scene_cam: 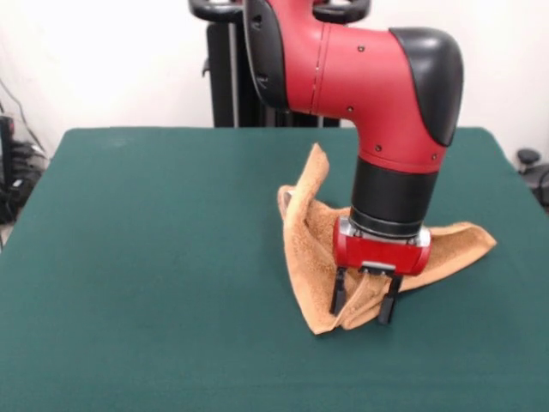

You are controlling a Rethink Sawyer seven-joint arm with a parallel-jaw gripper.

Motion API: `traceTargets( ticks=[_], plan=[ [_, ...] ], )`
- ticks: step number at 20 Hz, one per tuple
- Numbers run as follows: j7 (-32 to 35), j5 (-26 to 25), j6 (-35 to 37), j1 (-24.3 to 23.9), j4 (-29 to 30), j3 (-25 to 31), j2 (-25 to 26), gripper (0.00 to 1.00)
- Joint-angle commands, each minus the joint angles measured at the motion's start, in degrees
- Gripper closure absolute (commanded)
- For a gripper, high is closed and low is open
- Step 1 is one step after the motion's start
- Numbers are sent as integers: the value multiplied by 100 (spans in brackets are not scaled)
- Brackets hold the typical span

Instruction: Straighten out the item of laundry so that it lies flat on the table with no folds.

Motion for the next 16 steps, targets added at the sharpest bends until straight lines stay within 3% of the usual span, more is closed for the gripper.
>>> traceTargets(
  ticks=[1,16],
  plan=[
    [495,-293,-225,77,-35,709,471,0],
    [740,-275,-196,123,-24,611,444,0]
  ],
)
